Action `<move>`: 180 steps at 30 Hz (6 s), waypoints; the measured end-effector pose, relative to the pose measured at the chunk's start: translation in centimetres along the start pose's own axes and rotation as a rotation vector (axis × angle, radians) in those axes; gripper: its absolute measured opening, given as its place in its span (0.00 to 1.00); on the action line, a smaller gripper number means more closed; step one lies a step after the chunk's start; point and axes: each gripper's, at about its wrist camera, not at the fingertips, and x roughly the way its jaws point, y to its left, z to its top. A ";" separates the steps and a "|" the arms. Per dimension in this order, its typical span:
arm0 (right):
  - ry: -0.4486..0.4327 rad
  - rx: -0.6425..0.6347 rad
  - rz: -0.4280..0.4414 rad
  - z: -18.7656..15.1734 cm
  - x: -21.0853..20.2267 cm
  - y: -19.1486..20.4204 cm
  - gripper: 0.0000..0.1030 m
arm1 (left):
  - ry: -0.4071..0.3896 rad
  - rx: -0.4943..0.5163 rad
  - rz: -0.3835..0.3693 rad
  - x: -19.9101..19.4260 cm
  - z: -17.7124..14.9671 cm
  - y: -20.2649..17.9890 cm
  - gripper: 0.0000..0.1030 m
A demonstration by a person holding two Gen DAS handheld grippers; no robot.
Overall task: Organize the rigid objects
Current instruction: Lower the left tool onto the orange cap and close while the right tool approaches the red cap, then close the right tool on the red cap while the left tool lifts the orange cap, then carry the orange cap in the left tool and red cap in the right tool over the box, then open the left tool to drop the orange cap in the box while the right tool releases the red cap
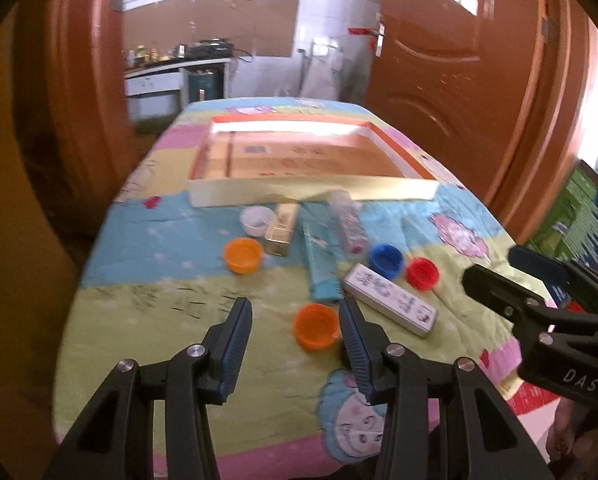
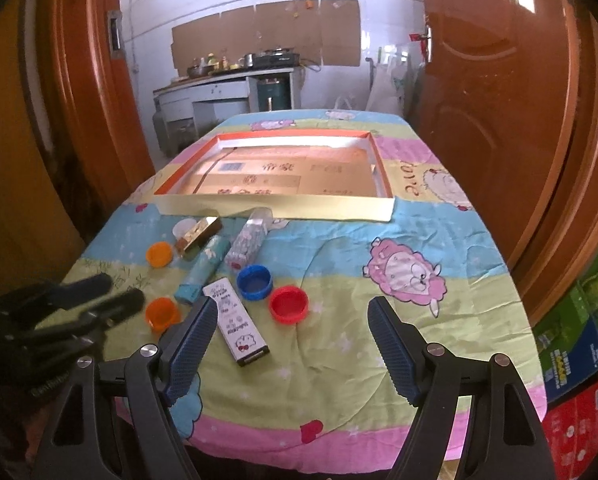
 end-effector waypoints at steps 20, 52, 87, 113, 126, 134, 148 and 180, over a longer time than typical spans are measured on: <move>0.022 0.025 0.013 -1.0 0.9 -1.0 0.77 | 0.091 -0.050 -0.058 3.8 0.4 -0.5 0.17; 0.031 0.052 0.021 -0.2 2.6 -2.3 0.77 | -0.004 -0.046 -0.050 1.0 1.2 0.6 0.03; 0.099 -0.061 0.071 3.6 5.4 -1.6 0.30 | -0.011 -0.029 -0.057 1.3 4.9 1.3 0.03; -0.002 -0.131 0.121 13.1 6.6 -3.0 0.30 | -0.063 -0.008 -0.001 4.1 17.4 1.2 0.03; 0.010 -0.184 0.164 20.1 12.2 -5.0 0.30 | 0.061 0.036 0.002 11.0 23.5 2.0 0.03; 0.100 -0.190 0.184 23.0 19.0 -5.2 0.30 | 0.172 -0.012 -0.010 17.0 26.3 4.1 0.03; 0.238 -0.095 0.188 24.2 27.0 -5.6 0.30 | 0.308 -0.105 -0.008 24.5 26.6 7.4 0.03; 0.269 -0.135 0.092 22.2 29.5 -4.9 0.32 | 0.246 -0.100 -0.040 26.1 25.1 7.2 0.52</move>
